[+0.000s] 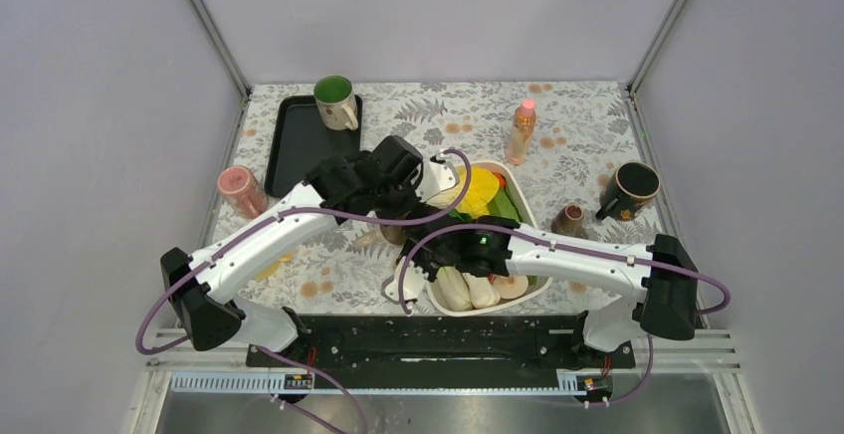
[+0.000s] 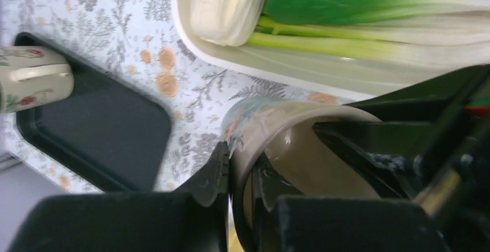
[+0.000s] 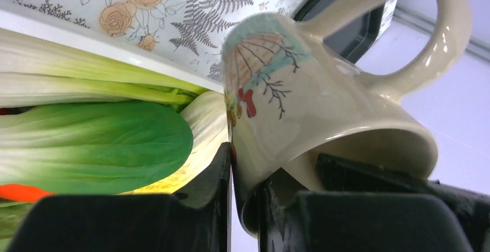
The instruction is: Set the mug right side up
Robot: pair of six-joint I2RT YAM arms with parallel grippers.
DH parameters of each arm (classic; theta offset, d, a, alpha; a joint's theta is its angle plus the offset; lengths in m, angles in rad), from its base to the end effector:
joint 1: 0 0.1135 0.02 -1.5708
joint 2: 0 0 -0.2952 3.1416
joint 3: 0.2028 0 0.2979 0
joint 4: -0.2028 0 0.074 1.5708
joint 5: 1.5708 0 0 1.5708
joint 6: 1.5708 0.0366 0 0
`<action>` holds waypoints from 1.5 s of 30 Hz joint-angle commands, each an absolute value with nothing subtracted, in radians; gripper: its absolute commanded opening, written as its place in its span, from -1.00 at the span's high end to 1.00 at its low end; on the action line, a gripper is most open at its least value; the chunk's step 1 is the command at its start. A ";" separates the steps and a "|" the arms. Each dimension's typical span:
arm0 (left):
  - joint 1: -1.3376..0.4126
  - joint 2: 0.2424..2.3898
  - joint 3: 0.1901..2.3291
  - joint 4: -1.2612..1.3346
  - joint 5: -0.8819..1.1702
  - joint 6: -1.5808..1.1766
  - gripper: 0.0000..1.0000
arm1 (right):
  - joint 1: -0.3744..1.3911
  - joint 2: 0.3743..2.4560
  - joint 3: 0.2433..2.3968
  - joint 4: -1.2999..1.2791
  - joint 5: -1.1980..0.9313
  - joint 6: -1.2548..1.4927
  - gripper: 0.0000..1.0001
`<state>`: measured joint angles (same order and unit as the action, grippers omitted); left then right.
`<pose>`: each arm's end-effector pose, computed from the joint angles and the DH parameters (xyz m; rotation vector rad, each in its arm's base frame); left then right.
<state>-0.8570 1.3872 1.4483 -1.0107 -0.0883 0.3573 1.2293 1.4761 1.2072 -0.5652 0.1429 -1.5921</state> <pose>0.2106 -0.2382 0.3916 1.4068 2.0877 -0.0920 0.1266 0.3407 0.3061 -2.3790 0.4519 -0.3390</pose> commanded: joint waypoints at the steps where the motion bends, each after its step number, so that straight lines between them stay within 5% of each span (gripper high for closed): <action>1: -0.837 1.398 1.410 -0.911 -0.186 0.355 1.00 | 1.241 1.425 1.278 -0.451 0.170 -1.604 1.00; 3: -0.820 1.394 1.393 -0.887 -0.190 0.340 1.00 | 1.240 1.424 1.259 -0.387 0.195 -1.570 0.94; 7: -0.696 1.382 1.376 -0.820 -0.146 0.291 1.00 | 1.232 1.432 1.182 -0.190 0.249 -1.502 -0.20; 11: -0.528 1.375 1.383 -0.749 -0.080 0.242 1.00 | 1.222 1.425 1.098 0.057 0.310 -1.486 -0.96; 23: -0.020 1.595 1.438 -0.496 0.025 -0.197 1.00 | 1.197 1.334 0.978 0.306 0.360 -1.191 -0.99; 42: 0.021 2.047 1.757 -0.518 -0.106 -0.379 1.00 | 1.198 1.244 0.845 0.337 0.383 -1.095 -0.99; 43: 0.021 2.058 1.772 -0.524 -0.110 -0.374 0.97 | 1.197 1.243 0.844 0.336 0.385 -1.097 -0.99; 45: 0.020 2.070 1.800 -0.533 -0.101 -0.353 0.57 | 1.197 1.243 0.841 0.332 0.389 -1.096 -0.99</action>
